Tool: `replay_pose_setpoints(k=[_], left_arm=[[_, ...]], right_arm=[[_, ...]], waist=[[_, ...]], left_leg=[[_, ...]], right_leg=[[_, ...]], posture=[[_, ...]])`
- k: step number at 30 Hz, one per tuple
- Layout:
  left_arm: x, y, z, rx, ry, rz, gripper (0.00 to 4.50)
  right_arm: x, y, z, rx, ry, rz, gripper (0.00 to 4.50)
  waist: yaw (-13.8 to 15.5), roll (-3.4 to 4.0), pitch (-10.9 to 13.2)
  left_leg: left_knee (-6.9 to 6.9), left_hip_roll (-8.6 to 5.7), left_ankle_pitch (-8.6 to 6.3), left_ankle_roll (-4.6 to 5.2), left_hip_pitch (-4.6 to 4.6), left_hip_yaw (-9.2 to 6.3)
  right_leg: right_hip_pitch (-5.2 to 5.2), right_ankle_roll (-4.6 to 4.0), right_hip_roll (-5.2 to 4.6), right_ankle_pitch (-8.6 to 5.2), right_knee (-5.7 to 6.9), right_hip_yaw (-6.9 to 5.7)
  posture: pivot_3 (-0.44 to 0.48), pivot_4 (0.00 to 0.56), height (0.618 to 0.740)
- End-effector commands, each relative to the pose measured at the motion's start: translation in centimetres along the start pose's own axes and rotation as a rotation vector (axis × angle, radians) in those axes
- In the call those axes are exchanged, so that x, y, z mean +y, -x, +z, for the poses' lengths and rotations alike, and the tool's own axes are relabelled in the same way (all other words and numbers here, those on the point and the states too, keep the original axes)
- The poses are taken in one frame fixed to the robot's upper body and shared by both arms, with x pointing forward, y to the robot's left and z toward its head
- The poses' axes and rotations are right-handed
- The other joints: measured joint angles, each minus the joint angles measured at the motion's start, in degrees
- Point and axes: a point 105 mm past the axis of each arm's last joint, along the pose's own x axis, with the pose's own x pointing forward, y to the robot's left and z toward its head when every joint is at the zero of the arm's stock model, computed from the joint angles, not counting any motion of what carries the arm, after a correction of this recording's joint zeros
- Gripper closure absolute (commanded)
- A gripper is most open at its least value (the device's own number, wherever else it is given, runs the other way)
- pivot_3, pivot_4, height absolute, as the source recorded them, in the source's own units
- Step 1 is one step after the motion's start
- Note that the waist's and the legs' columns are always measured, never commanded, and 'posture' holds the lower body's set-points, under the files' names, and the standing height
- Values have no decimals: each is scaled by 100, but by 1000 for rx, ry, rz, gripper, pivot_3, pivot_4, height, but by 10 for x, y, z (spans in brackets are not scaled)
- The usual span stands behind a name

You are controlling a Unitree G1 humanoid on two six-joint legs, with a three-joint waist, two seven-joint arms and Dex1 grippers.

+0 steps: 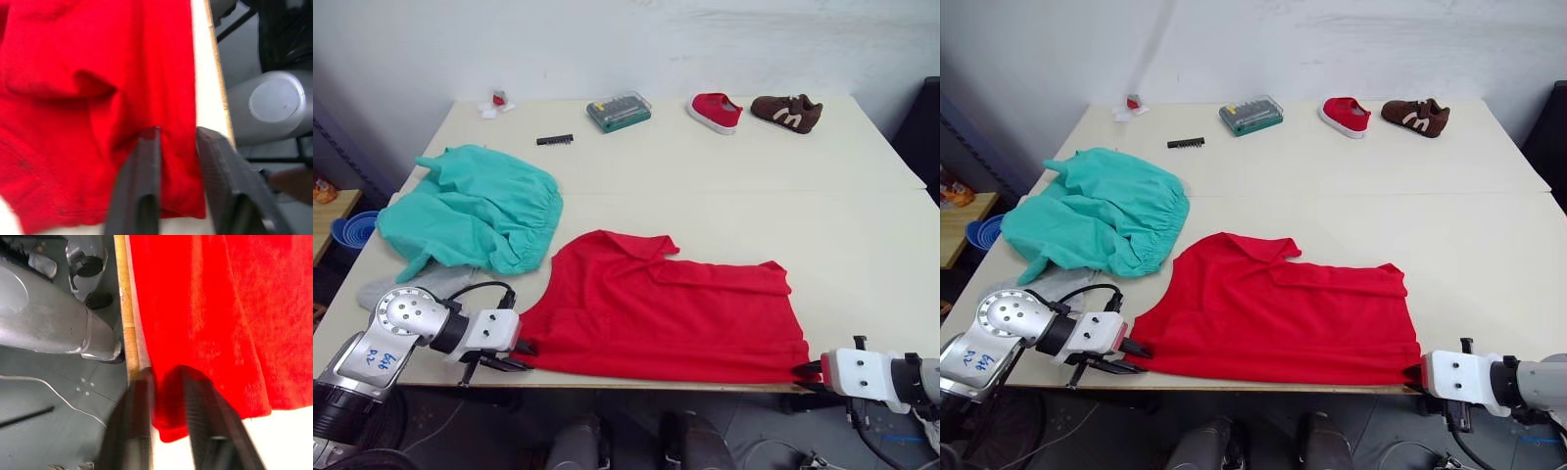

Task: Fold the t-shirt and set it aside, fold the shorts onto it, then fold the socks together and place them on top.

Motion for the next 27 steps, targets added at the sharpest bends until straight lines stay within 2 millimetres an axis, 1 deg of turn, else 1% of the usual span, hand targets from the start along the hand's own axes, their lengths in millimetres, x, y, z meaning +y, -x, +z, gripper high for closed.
replay_pose_setpoints(k=[1, 4, 6, 7, 8, 9, 10, 11, 13, 14, 15, 17, 19, 20, 22, 25, 27], left_arm=[[-8, 2, -28, 23, 149, -29, 2189], [7, 29, -16, -4, 146, 16, 1386], [13, 37, -11, -19, 142, 39, 759], [17, 40, -7, -35, 142, 48, 508], [21, 43, -3, -53, 146, 58, 174], [28, 48, 8, -91, 146, 68, 14], [41, 55, 25, -149, 145, 96, 14], [58, 59, 43, -206, 138, 139, 14], [80, 62, 70, -269, 137, 182, 14], [84, 61, 81, -282, 156, 163, 14], [81, 61, 91, -288, 161, 117, 14], [67, 63, 103, -268, 151, 28, 14], [63, 67, 115, -274, 125, 16, 14], [69, 67, 121, -290, 121, 49, 14], [85, 61, 128, -304, 101, 132, 14], [105, 44, 134, -279, 21, 211, 14], [114, 30, 133, -256, -31, 245, 14]], right_arm=[[-5, 10, 18, -71, -39, -32, 2166], [-21, 17, 38, -166, -114, -85, 1106], [-27, 19, 44, -195, -142, -105, 335], [-30, 19, 47, -209, -159, -114, 57], [-34, 19, 50, -227, -178, -127, 0], [-38, 19, 54, -252, -203, -145, 0], [-45, 18, 58, -289, -241, -173, 0], [-51, 16, 60, -317, -276, -204, 0], [-58, 13, 63, -343, -317, -234, 0], [-59, 12, 61, -341, -329, -245, 0], [-60, 11, 59, -330, -330, -251, 0], [-59, 9, 56, -311, -327, -257, 0], [-58, 9, 57, -312, -329, -259, 0], [-58, 9, 57, -318, -334, -266, 0], [-60, 9, 58, -329, -345, -279, 0], [-64, 8, 59, -346, -362, -300, 0], [-65, 6, 61, -369, -386, -312, 0]], waist=[[-10, 7, -4], [-13, 8, -4], [-15, -16, 10], [-13, -37, 22], [-13, -53, 32], [-13, -68, 41], [-8, -84, 50], [12, -101, 60], [41, -117, 61], [51, -117, 61], [36, -118, 61], [-27, -117, 60], [-123, -118, 61], [-147, -120, 62], [-139, -136, 72], [-120, -147, 78], [-115, -149, 79]], left_leg=[[-18, -2, 4, -7, 11, 1], [-49, -7, 26, -31, 27, 1], [-52, -6, 50, -49, 14, -2], [-53, 2, 55, -59, 13, -6], [-56, 8, 58, -65, 9, -11], [-56, 11, 58, -68, 7, -14], [-56, 12, 57, -69, -1, -14], [-53, 12, 57, -67, -16, -17], [-33, 8, 57, -64, -43, -44], [-14, 6, 57, -60, -76, -56], [-8, -4, 79, -35, -101, -58], [-5, -12, 75, -37, -105, -46], [-5, -15, 62, -28, -103, -23], [-7, -16, 60, -26, -105, -20], [-1, -18, 55, -23, -106, -17], [32, -20, 49, -16, -104, -23], [36, -21, 41, -9, -95, -26]], right_leg=[[12, 2, 0, -4, -1, 1], [4, 7, 2, -4, 12, 2], [-23, 52, 3, 31, 43, 0], [-27, 43, 10, 28, 47, -6], [-30, 33, 15, 27, 47, -13], [-30, 27, 17, 23, 47, -17], [-35, 27, 17, 22, 47, -18], [-45, 28, 17, 24, 48, -21], [-47, 46, 16, 40, 47, -36], [-63, 52, 16, 47, 47, -44], [-75, 64, 12, 54, 46, -43], [-75, 73, 7, 56, 40, -44], [-75, 91, 7, 46, 46, -36], [-76, 98, 9, 46, 47, -35], [-75, 111, 12, 40, 45, -34], [-67, 121, 12, 38, 42, -26], [-57, 126, 8, 49, 42, -18]], posture=[[0, 150, 740], [0, 150, 740], [0, 150, 740], [0, 150, 740], [0, 150, 740], [0, 150, 740], [0, 150, 740], [0, 150, 740], [0, 150, 740], [0, 150, 740], [0, 150, 740], [0, 150, 740], [0, 150, 740], [0, 150, 740], [0, 150, 740], [0, 150, 740], [0, 150, 740]])
